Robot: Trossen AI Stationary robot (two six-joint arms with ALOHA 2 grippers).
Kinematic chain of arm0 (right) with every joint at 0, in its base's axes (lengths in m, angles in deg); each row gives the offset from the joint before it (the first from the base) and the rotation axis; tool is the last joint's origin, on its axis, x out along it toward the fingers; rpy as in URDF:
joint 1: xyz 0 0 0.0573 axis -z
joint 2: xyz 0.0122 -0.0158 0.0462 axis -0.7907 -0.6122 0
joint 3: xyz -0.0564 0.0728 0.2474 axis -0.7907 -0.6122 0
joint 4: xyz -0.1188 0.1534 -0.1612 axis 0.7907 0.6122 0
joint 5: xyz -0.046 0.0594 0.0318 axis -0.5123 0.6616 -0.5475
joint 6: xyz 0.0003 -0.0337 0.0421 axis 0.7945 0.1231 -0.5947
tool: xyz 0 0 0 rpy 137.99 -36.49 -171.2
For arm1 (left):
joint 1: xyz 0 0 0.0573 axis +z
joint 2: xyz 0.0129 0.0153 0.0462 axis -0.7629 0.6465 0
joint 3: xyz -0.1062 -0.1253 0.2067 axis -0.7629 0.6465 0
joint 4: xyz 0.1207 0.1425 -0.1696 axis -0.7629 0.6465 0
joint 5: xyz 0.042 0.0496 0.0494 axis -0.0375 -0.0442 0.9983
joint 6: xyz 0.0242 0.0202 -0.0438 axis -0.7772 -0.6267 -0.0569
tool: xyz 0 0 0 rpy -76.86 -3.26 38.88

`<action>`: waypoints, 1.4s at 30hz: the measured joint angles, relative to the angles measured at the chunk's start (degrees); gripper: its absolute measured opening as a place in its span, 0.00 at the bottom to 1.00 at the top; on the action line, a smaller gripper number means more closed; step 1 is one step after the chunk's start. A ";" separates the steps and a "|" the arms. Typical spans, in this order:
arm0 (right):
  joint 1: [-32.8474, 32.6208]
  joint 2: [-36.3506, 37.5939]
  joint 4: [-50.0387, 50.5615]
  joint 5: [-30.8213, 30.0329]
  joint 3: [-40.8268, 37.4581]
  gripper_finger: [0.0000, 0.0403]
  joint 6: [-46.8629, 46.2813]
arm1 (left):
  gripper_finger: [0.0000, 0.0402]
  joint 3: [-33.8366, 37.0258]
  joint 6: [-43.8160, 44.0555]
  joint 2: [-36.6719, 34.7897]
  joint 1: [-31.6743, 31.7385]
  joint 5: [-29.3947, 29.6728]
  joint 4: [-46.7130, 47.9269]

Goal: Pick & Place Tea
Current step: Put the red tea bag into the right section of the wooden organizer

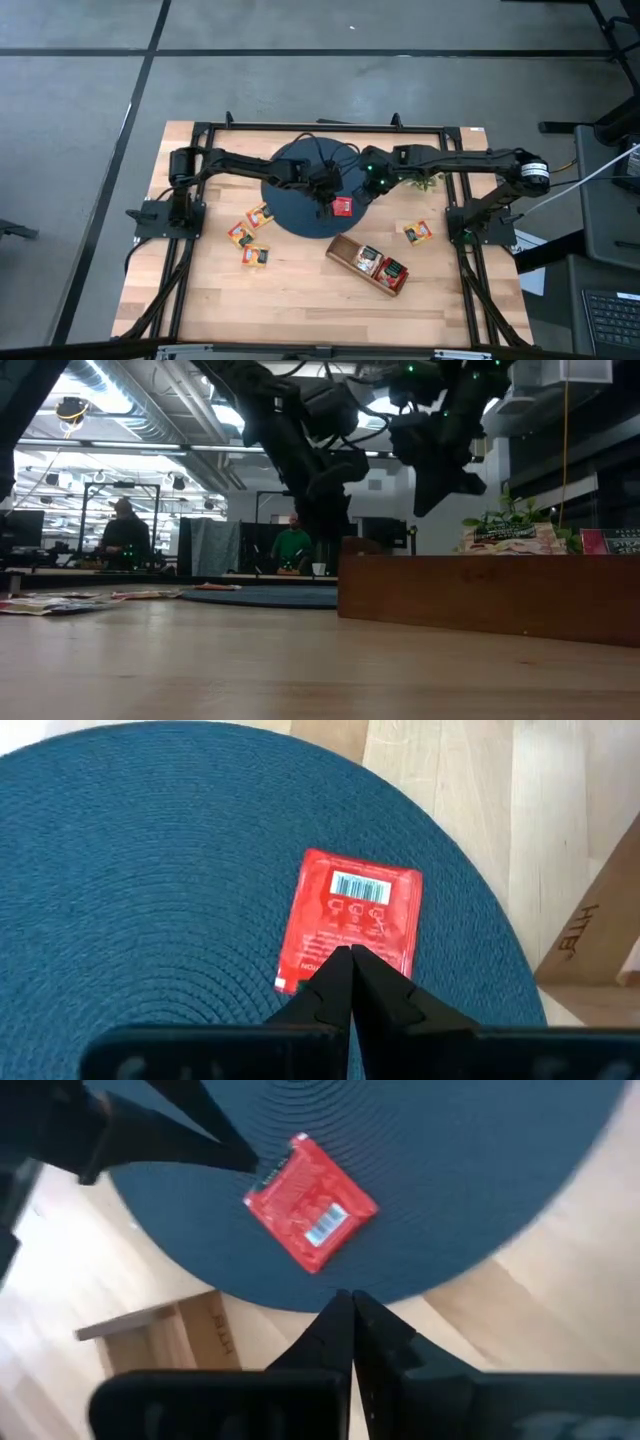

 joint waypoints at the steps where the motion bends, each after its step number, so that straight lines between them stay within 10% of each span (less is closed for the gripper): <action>1: 0.29 0.02 -1.87 0.87 -0.97 0.02 -0.42 | 0.01 0.00 -0.04 0.00 0.00 0.00 -0.21; 13: 1.24 0.00 -19.13 4.59 -10.22 0.02 -7.66 | 0.01 6.74 2.87 -0.02 0.22 0.06 -8.86; 42: 0.76 -0.17 -19.76 2.28 -10.58 0.04 -9.90 | 0.01 10.34 7.50 5.25 -0.46 -2.27 -16.46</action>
